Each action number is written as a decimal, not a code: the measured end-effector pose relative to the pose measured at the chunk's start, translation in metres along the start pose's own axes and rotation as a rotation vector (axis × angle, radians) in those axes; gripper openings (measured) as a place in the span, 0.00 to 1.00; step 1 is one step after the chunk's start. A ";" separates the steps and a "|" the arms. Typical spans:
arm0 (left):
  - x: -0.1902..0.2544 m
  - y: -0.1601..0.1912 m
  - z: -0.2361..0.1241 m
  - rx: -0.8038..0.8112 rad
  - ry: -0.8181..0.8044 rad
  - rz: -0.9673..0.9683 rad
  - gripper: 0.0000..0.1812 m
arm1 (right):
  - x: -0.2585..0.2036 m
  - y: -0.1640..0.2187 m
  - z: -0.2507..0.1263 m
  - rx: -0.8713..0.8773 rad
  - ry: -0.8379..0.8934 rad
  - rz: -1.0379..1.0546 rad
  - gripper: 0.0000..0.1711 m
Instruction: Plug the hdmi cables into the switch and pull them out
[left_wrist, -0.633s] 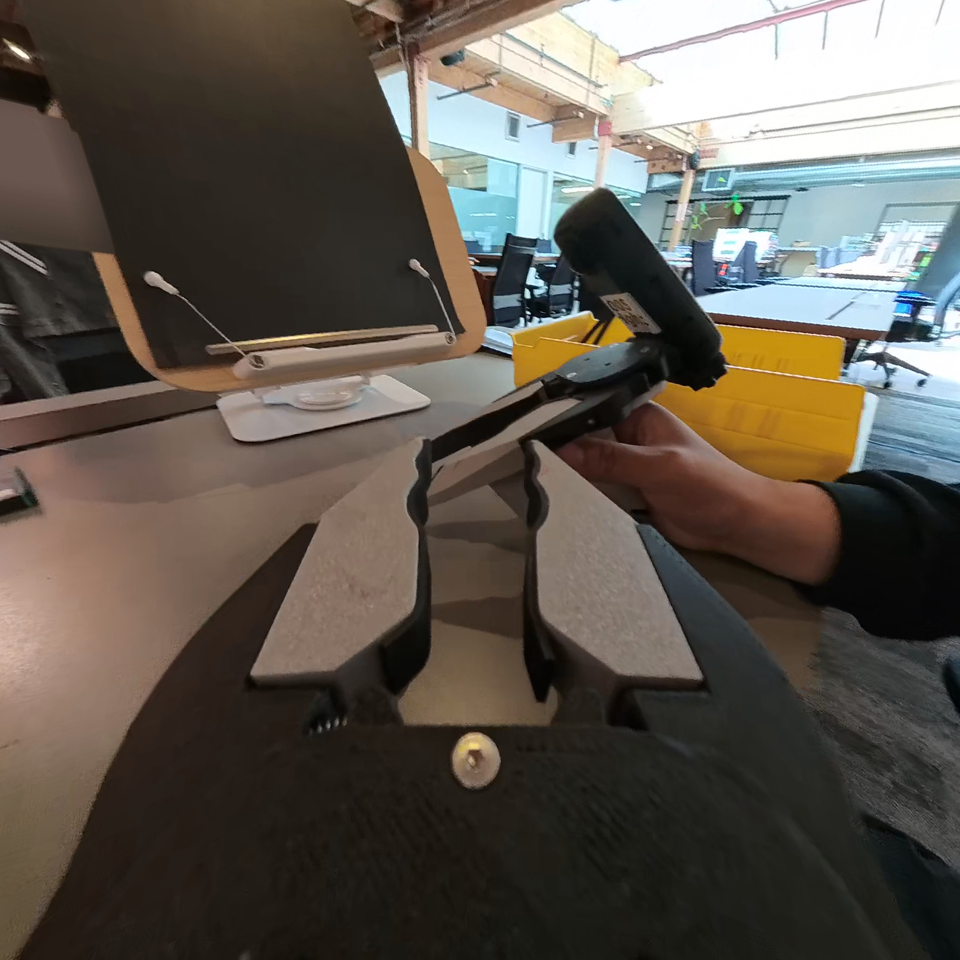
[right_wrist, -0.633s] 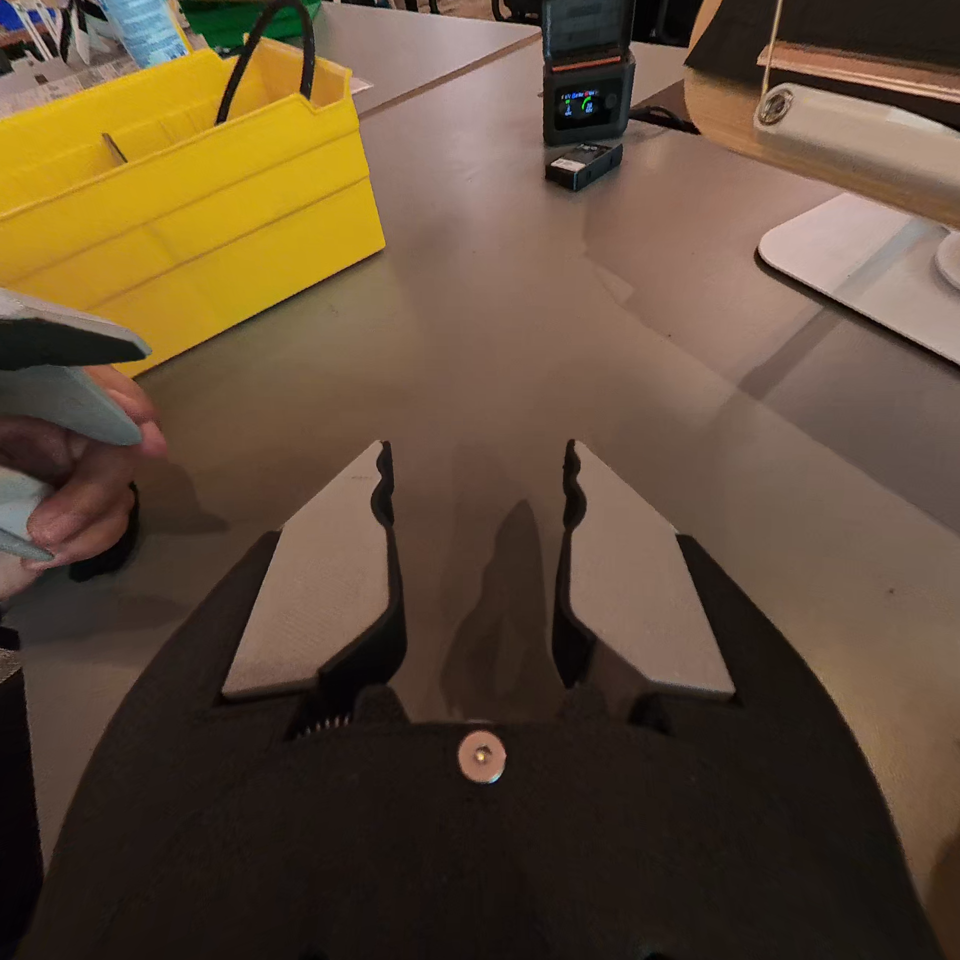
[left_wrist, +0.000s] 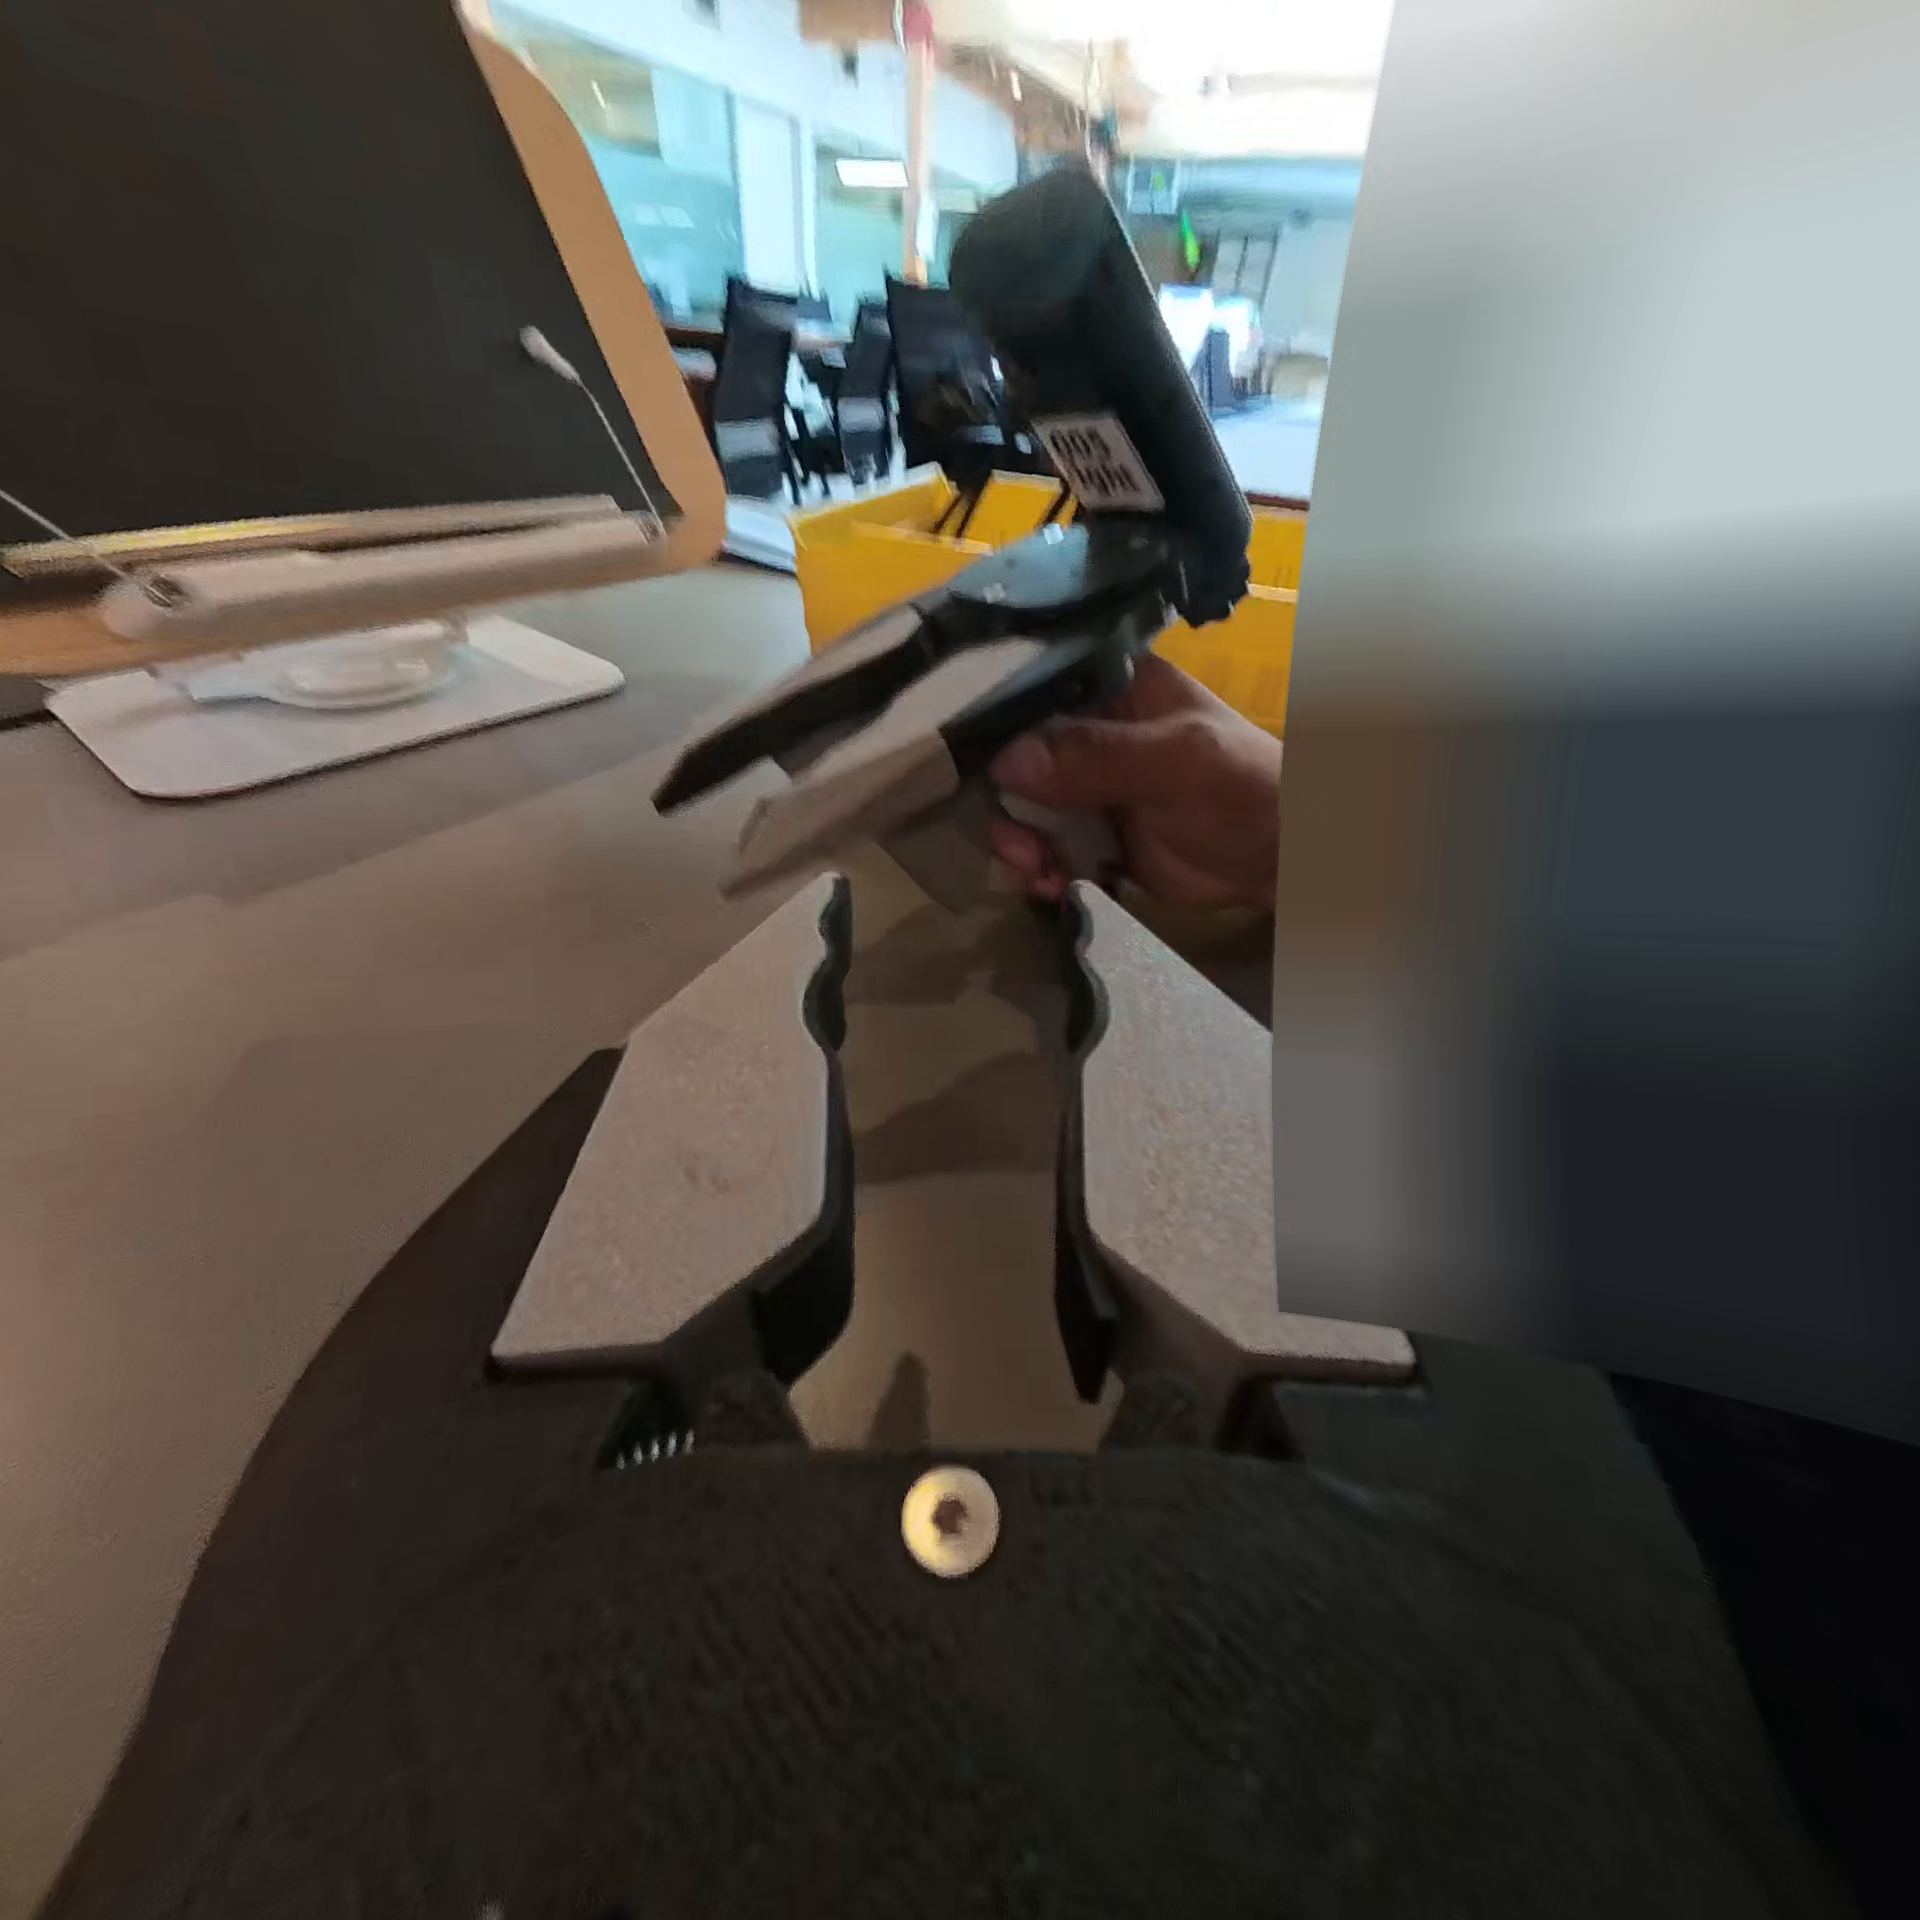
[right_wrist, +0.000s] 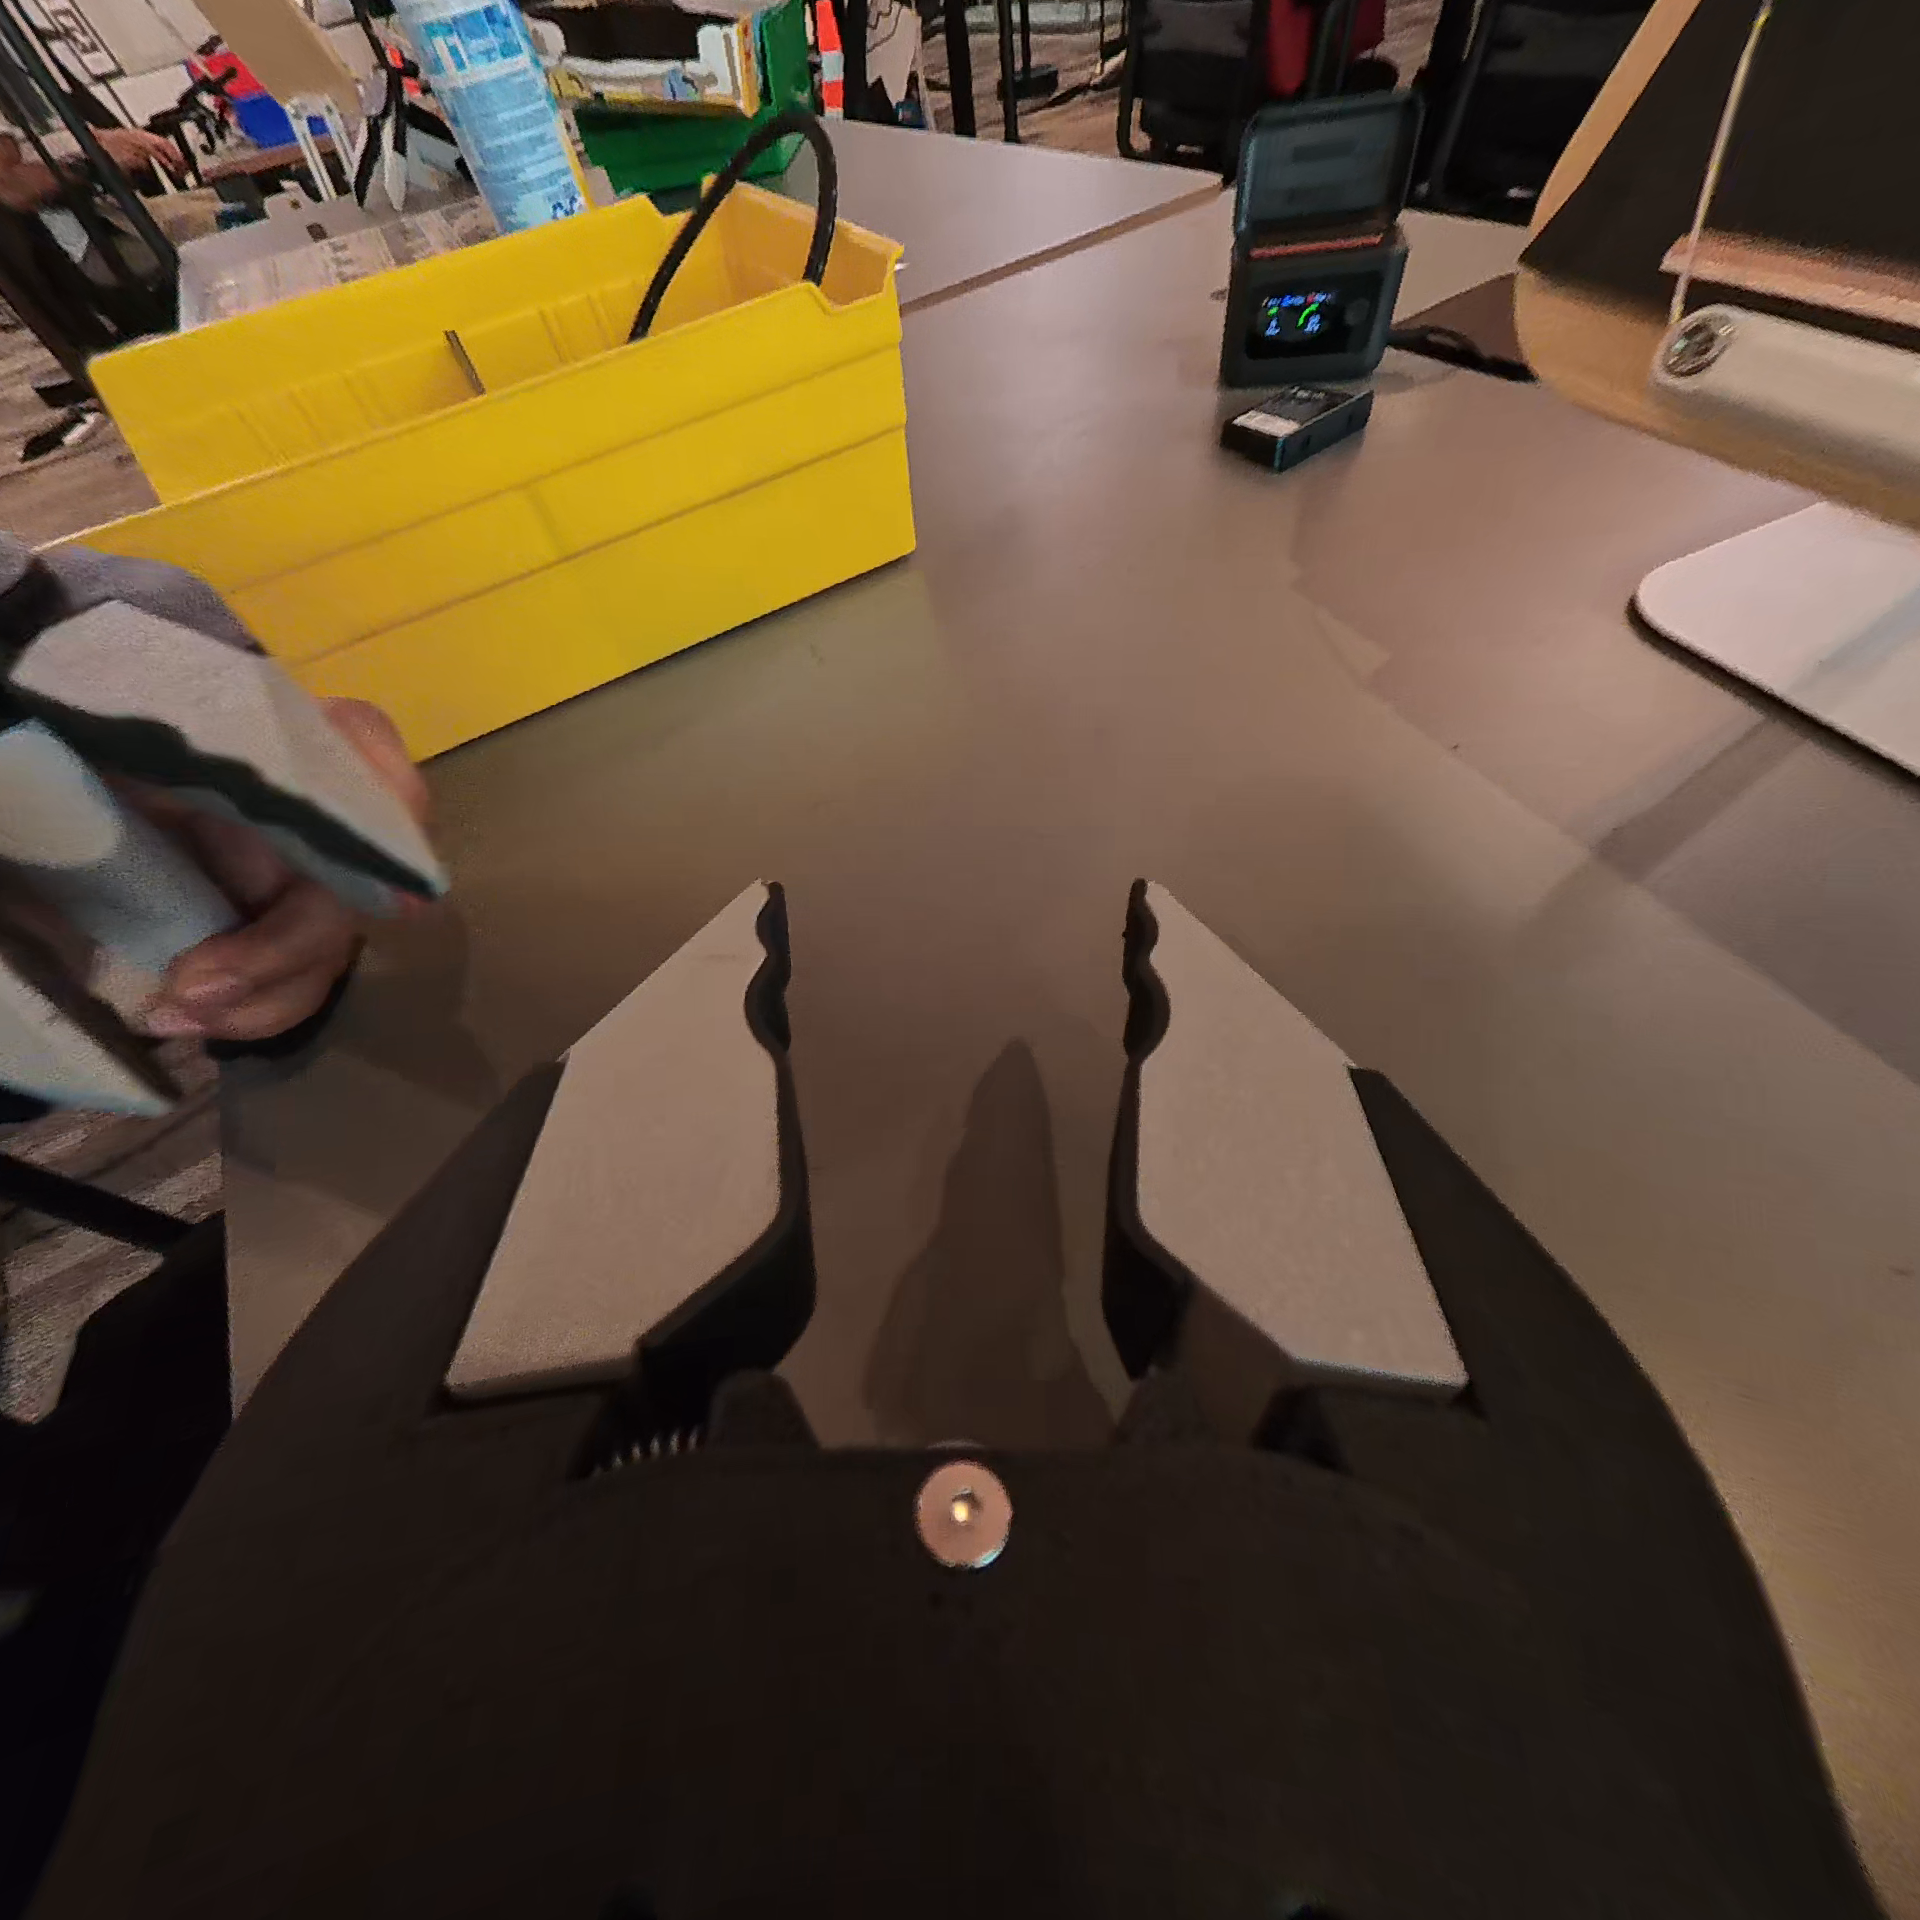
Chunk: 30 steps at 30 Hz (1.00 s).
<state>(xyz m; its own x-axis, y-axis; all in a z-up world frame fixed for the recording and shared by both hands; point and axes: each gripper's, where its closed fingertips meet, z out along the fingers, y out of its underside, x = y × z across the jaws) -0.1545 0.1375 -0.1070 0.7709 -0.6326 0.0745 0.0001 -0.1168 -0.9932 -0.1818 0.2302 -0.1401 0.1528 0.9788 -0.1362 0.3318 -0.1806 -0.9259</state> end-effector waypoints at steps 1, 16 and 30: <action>0.005 0.002 -0.004 -0.038 0.002 0.007 0.21 | 0.001 -0.002 -0.002 0.011 0.009 -0.007 0.37; -0.214 -0.038 -0.167 -0.819 -0.108 0.053 0.22 | -0.018 -0.002 0.001 0.012 -0.071 -0.020 0.35; -0.210 0.075 -0.154 -1.235 0.248 -0.413 0.45 | -0.007 0.003 0.020 -0.034 0.011 -0.147 0.32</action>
<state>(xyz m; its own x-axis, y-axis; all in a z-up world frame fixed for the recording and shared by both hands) -0.4143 0.1440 -0.1831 0.7180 -0.4896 0.4948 -0.4728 -0.8647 -0.1696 -0.2004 0.2250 -0.1485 0.1100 0.9939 0.0039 0.3829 -0.0388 -0.9230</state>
